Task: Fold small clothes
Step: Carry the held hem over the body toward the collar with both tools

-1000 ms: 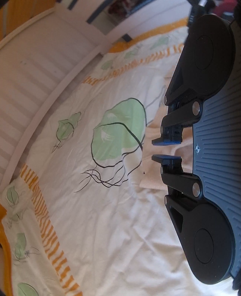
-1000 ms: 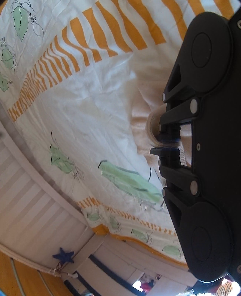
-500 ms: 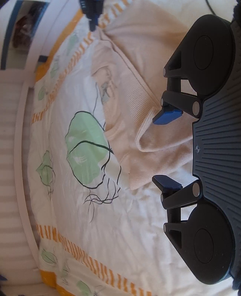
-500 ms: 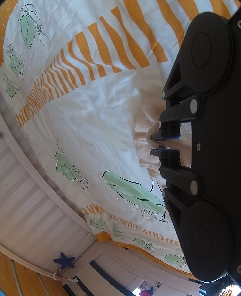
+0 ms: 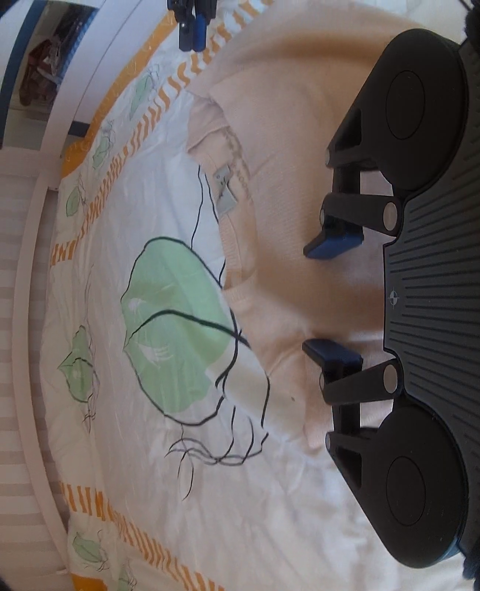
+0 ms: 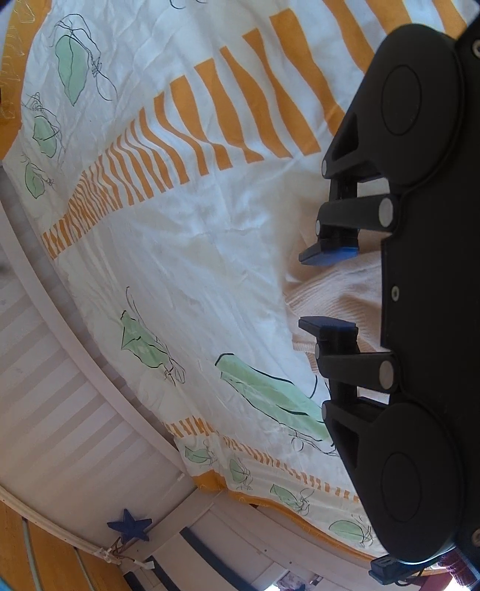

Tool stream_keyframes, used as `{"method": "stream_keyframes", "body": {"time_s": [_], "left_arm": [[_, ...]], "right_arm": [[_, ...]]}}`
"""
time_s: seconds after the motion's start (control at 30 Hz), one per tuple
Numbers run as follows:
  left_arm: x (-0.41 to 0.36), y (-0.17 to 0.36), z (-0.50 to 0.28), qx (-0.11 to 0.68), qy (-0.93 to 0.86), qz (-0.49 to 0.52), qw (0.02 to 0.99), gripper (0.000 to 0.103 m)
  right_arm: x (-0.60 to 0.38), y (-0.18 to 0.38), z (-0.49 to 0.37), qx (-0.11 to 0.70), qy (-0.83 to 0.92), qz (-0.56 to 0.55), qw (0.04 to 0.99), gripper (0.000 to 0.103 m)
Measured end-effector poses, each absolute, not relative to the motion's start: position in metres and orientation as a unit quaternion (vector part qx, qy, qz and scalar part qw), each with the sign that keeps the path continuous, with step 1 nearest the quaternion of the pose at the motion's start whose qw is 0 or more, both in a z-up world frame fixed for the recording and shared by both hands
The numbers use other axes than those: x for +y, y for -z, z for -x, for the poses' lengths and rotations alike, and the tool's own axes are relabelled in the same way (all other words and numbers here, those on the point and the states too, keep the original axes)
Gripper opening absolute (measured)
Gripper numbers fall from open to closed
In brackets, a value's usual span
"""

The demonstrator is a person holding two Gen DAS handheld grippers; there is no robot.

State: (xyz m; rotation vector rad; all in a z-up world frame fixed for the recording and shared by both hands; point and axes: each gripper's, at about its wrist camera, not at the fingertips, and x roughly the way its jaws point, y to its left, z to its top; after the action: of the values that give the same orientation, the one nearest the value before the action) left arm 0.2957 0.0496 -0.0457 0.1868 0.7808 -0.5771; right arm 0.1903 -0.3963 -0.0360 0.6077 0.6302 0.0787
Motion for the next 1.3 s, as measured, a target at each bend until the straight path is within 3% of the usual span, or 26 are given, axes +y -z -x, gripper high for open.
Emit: {"method": "stream_keyframes", "body": {"time_s": [0.1,0.17,0.27,0.33,0.7,0.77,0.87,0.9,0.93,0.97,1.13,1.3], "left_arm": [[0.048,0.046,-0.297,0.377,0.290,-0.073,0.877,0.025],[0.048,0.046,-0.296,0.373,0.282,-0.063,0.882,0.005],[0.052,0.046,-0.298,0.376,0.272,-0.044,0.885,0.004],[0.055,0.045,-0.299,0.376,0.267,-0.030,0.887,0.004],[0.058,0.051,-0.307,0.390,0.260,-0.015,0.883,0.006],[0.056,0.052,-0.311,0.397,0.255,-0.010,0.882,0.010],[0.055,0.056,-0.318,0.404,0.248,0.009,0.880,0.021],[0.054,0.056,-0.318,0.404,0.249,0.015,0.880,0.021],[0.053,0.056,-0.318,0.402,0.252,0.015,0.880,0.017],[0.051,0.055,-0.316,0.397,0.255,0.008,0.882,0.004],[0.050,0.034,-0.288,0.334,0.229,-0.022,0.914,0.003],[0.073,0.007,-0.282,0.287,0.202,0.014,0.936,0.003]], "right_arm": [[-0.395,0.037,-0.192,0.306,-0.037,-0.280,0.909,0.049],[-0.391,0.036,-0.194,0.309,-0.042,-0.261,0.914,0.049],[-0.380,0.038,-0.198,0.315,-0.053,-0.223,0.921,0.051],[-0.374,0.040,-0.202,0.316,-0.064,-0.206,0.924,0.057],[-0.357,0.057,-0.216,0.338,-0.088,-0.145,0.926,0.057],[-0.353,0.056,-0.215,0.336,-0.092,-0.136,0.928,0.053],[-0.348,0.054,-0.215,0.333,-0.091,-0.123,0.930,0.037],[-0.347,0.054,-0.214,0.332,-0.091,-0.119,0.931,0.030],[-0.347,0.053,-0.214,0.329,-0.091,-0.114,0.933,0.016],[-0.345,0.051,-0.212,0.326,-0.087,-0.106,0.936,0.010],[-0.340,0.034,-0.200,0.291,-0.085,-0.086,0.949,0.010],[-0.339,0.012,-0.201,0.252,-0.081,-0.088,0.960,0.010]]}}
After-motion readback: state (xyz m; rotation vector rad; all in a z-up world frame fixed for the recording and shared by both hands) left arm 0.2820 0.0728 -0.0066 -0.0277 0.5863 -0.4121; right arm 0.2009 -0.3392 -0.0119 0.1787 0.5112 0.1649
